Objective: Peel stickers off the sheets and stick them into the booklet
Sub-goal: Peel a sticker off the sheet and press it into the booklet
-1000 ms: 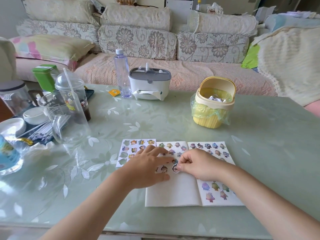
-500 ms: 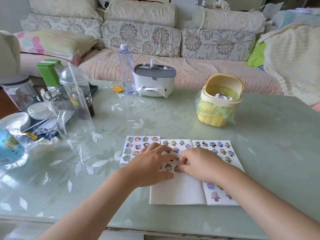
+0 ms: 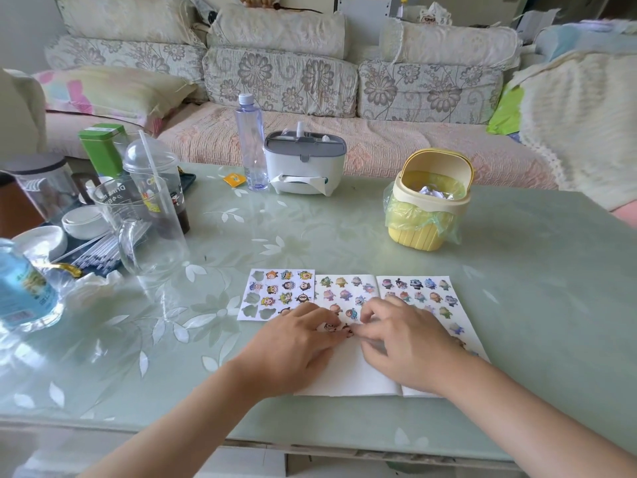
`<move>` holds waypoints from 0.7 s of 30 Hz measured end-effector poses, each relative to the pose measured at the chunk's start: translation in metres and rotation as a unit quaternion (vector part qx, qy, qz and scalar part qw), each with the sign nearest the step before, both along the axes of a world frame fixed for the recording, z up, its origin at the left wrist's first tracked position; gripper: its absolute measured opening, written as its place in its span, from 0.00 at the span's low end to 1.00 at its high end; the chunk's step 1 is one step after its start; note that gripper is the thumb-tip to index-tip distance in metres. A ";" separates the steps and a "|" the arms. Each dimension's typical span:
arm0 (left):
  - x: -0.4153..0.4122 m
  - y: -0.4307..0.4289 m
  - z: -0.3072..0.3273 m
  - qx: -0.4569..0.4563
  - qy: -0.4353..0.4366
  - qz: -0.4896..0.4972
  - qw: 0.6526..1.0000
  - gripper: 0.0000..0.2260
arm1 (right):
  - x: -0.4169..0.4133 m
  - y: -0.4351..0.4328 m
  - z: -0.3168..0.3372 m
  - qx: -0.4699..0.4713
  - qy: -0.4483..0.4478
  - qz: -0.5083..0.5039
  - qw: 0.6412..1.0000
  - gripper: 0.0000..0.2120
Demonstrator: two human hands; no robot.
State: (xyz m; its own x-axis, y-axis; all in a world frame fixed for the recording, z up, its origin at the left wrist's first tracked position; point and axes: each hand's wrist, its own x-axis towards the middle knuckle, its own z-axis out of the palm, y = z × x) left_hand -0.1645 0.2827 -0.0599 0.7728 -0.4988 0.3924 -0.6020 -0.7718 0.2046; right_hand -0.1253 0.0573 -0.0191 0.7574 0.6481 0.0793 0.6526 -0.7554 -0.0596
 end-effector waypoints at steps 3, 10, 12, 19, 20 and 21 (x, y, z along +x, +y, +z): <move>-0.004 -0.001 0.002 0.026 -0.001 0.002 1.000 0.16 | -0.010 -0.006 -0.001 -0.006 -0.009 0.001 1.000 0.18; -0.006 -0.004 0.002 0.023 -0.004 0.003 1.000 0.14 | -0.018 -0.001 0.002 -0.056 0.024 -0.009 0.998 0.26; -0.007 -0.004 0.002 0.024 -0.002 0.007 1.000 0.14 | -0.018 0.004 0.004 -0.068 0.023 -0.014 0.997 0.28; -0.010 -0.009 -0.001 0.002 0.007 0.040 0.999 0.17 | -0.018 0.004 -0.001 -0.060 -0.031 -0.009 0.998 0.24; -0.010 -0.009 -0.001 0.003 0.005 0.042 0.999 0.17 | -0.018 0.002 -0.002 -0.056 -0.035 -0.006 0.998 0.22; -0.011 -0.010 -0.001 0.007 0.003 0.044 0.999 0.17 | -0.019 0.000 -0.003 -0.055 -0.035 -0.002 0.998 0.21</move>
